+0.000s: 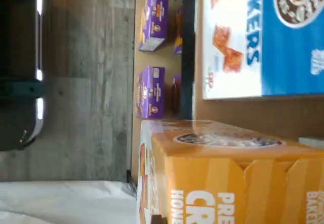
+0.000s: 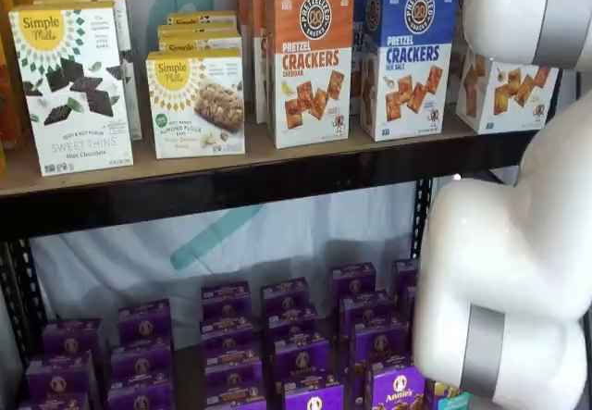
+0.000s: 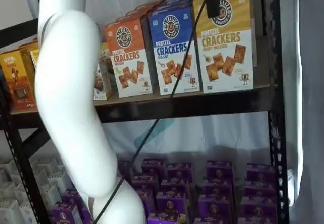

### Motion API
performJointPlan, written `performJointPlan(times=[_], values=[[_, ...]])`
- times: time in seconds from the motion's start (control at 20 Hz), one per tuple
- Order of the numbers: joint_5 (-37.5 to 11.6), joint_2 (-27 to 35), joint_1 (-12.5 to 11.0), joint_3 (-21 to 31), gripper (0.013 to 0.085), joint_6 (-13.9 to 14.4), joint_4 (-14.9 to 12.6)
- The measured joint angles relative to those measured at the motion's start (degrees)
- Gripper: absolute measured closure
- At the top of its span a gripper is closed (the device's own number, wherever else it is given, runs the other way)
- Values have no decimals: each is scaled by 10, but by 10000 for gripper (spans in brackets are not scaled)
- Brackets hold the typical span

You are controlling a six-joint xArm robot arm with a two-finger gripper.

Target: Retrieve the yellow and white box located on the top shelf, the sixth one from the left

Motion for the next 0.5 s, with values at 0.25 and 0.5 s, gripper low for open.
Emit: performJointPlan(times=[0.25,0.5], values=[[20,-33,-1,24,370,-1,-4],[38,-74,15,60,370,12,-17]])
